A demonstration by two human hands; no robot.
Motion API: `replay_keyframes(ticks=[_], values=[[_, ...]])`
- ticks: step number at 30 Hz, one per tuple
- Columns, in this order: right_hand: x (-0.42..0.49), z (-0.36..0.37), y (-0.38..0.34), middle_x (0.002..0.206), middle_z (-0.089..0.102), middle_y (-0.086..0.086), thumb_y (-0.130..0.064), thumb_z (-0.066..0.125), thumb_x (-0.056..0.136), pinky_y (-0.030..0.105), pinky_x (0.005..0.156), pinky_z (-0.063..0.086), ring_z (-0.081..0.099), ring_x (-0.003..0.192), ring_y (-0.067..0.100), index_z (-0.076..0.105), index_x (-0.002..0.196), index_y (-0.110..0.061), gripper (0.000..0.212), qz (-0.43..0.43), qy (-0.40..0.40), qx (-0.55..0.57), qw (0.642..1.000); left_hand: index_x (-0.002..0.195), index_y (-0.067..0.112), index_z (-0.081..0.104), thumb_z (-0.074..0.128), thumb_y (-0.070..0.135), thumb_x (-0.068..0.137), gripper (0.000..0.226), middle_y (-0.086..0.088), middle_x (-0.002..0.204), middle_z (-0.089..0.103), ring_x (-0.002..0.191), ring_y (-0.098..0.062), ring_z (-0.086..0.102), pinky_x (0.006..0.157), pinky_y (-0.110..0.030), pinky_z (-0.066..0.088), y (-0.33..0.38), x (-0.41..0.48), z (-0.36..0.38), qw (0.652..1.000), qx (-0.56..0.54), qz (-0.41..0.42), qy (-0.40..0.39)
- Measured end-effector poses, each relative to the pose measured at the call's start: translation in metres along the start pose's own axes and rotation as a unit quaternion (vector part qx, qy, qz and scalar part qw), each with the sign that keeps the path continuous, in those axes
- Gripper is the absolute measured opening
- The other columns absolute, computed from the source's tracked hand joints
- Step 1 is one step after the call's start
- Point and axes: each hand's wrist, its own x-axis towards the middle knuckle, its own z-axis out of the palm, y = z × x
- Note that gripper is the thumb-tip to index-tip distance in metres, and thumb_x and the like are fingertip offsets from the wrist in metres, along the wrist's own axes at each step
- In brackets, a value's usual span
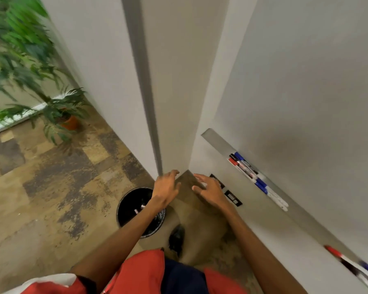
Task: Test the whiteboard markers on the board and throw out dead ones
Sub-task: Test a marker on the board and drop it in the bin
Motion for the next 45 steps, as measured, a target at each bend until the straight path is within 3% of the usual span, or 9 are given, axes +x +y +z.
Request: replay_keyframes(ticks=[4, 7, 11, 15, 19, 23, 31, 38, 45], values=[[-0.02, -0.034, 0.026, 0.136, 0.057, -0.009, -0.043, 0.067, 0.09, 0.044, 0.108, 0.044, 0.052, 0.125, 0.016, 0.053, 0.137, -0.038, 0.049, 0.03, 0.079, 0.006, 0.996, 0.142, 0.015, 0.043, 0.055, 0.024, 0.095, 0.049, -0.013, 0.135, 0.058, 0.12, -0.032, 0.057, 0.104, -0.044, 0.041, 0.048, 0.02, 0.013, 0.998, 0.009, 0.057, -0.02], [-0.036, -0.056, 0.044, 0.14, 0.057, -0.003, -0.036, 0.067, 0.092, 0.033, 0.105, 0.042, 0.054, 0.127, 0.018, 0.055, 0.137, -0.03, 0.047, 0.044, 0.142, -0.003, 0.989, 0.144, 0.014, 0.042, 0.056, 0.019, 0.094, 0.052, -0.012, 0.142, 0.053, 0.126, -0.029, 0.053, 0.11, -0.044, 0.039, 0.087, 0.028, 0.025, 0.994, 0.006, 0.099, -0.046], [-0.067, -0.088, 0.066, 0.136, 0.06, 0.003, -0.028, 0.067, 0.093, 0.035, 0.103, 0.046, 0.057, 0.122, 0.019, 0.057, 0.135, -0.023, 0.043, 0.061, 0.235, 0.0, 0.97, 0.143, 0.014, 0.042, 0.056, 0.022, 0.097, 0.049, -0.009, 0.144, 0.051, 0.129, -0.026, 0.05, 0.11, -0.042, 0.037, 0.137, 0.033, 0.046, 0.98, 0.018, 0.187, -0.072], [-0.108, -0.114, 0.097, 0.129, 0.065, 0.006, -0.024, 0.066, 0.094, 0.041, 0.1, 0.05, 0.062, 0.115, 0.021, 0.061, 0.131, -0.018, 0.038, 0.107, 0.325, 0.023, 0.939, 0.14, 0.012, 0.044, 0.057, 0.024, 0.097, 0.046, -0.009, 0.14, 0.054, 0.125, -0.025, 0.052, 0.107, -0.04, 0.04, 0.181, 0.026, 0.069, 0.957, 0.031, 0.27, -0.1], [-0.157, -0.139, 0.132, 0.12, 0.069, 0.008, -0.02, 0.061, 0.097, 0.029, 0.089, 0.05, 0.066, 0.106, 0.023, 0.066, 0.124, -0.012, 0.029, 0.135, 0.406, 0.03, 0.904, 0.138, 0.01, 0.046, 0.057, 0.018, 0.096, 0.044, -0.012, 0.137, 0.055, 0.123, -0.027, 0.053, 0.105, -0.039, 0.041, 0.23, 0.013, 0.089, 0.937, 0.02, 0.328, -0.119], [-0.204, -0.16, 0.172, 0.114, 0.071, 0.009, -0.02, 0.06, 0.098, 0.028, 0.081, 0.049, 0.065, 0.092, 0.018, 0.067, 0.119, -0.01, 0.025, 0.182, 0.463, 0.025, 0.867, 0.136, 0.01, 0.049, 0.056, 0.017, 0.097, 0.04, -0.01, 0.136, 0.055, 0.122, -0.025, 0.054, 0.105, -0.038, 0.042, 0.284, -0.005, 0.114, 0.915, 0.011, 0.377, -0.14], [-0.269, -0.206, 0.241, 0.103, 0.074, 0.009, -0.014, 0.06, 0.096, 0.029, 0.074, 0.051, 0.069, 0.09, 0.025, 0.066, 0.122, -0.014, 0.026, 0.261, 0.437, -0.041, 0.86, 0.135, 0.01, 0.051, 0.053, 0.01, 0.099, 0.037, -0.01, 0.137, 0.055, 0.121, -0.026, 0.055, 0.105, -0.037, 0.045, 0.381, -0.044, 0.177, 0.898, 0.019, 0.402, -0.176], [-0.289, -0.224, 0.29, 0.119, 0.068, 0.01, -0.008, 0.062, 0.092, 0.037, 0.097, 0.05, 0.064, 0.109, 0.029, 0.068, 0.119, -0.015, 0.028, 0.251, 0.385, -0.078, 0.885, 0.122, 0.008, 0.064, 0.053, 0.016, 0.101, 0.025, -0.012, 0.126, 0.059, 0.121, -0.027, 0.052, 0.099, -0.038, 0.046, 0.43, -0.067, 0.233, 0.893, 0.091, 0.401, -0.182], [-0.29, -0.222, 0.306, 0.115, 0.067, 0.012, -0.001, 0.063, 0.09, 0.034, 0.101, 0.045, 0.062, 0.109, 0.027, 0.071, 0.114, -0.01, 0.027, 0.215, 0.389, -0.057, 0.894, 0.106, 0.015, 0.071, 0.059, 0.025, 0.098, 0.018, -0.007, 0.107, 0.064, 0.111, -0.022, 0.052, 0.09, -0.034, 0.047, 0.435, -0.076, 0.258, 0.904, 0.094, 0.383, -0.166]])
